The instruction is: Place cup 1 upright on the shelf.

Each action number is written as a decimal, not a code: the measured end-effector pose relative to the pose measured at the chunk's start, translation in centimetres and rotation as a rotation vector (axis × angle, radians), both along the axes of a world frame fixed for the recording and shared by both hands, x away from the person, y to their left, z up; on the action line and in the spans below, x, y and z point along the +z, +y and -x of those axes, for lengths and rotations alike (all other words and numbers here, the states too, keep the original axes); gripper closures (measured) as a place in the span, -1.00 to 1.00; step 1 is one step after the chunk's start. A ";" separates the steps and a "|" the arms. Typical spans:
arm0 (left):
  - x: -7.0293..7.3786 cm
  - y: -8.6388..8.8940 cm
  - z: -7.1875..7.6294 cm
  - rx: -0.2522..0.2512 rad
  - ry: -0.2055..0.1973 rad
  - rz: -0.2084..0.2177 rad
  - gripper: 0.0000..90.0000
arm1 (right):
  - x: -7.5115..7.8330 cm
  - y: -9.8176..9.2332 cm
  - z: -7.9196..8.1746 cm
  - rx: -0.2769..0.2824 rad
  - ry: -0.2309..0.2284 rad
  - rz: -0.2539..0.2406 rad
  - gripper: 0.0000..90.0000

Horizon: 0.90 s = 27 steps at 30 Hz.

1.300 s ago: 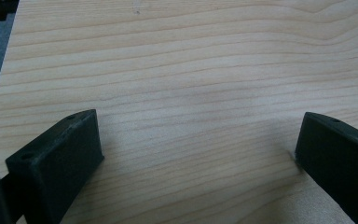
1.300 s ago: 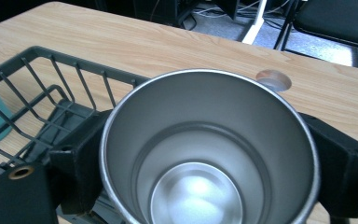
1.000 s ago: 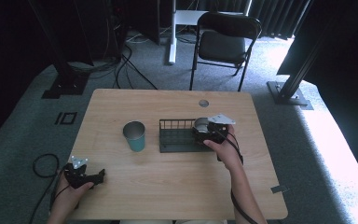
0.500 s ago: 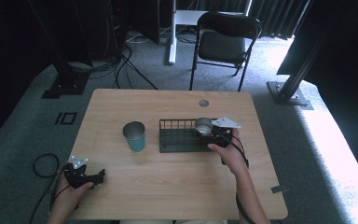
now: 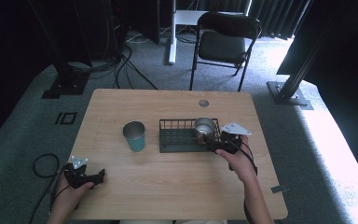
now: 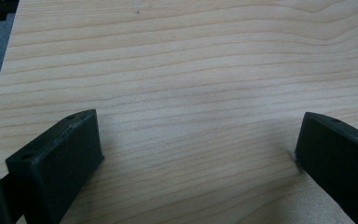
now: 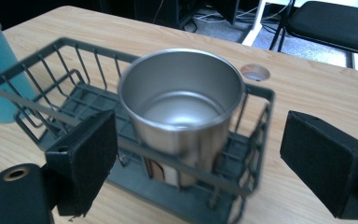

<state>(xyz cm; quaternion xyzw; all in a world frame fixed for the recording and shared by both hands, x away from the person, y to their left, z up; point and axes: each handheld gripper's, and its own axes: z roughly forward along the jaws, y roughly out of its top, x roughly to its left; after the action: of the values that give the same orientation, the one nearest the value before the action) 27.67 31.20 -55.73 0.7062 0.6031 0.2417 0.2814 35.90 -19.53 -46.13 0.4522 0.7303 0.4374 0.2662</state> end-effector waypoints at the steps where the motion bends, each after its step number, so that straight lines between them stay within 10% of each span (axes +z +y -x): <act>1: 0.0 0.0 0.0 0.000 0.000 0.000 -0.98 | -0.1 -0.3 0.2 0.002 -0.003 -0.001 -0.76; 27: 0.0 0.0 0.0 0.001 0.000 0.001 -0.98 | -3.4 -4.3 3.2 -0.007 0.057 -0.033 -0.75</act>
<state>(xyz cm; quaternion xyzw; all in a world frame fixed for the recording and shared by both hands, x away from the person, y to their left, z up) 27.67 31.19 -55.72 0.7058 0.6035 0.2415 0.2815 32.71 -23.87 -49.52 0.4714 0.7287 0.4355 0.2390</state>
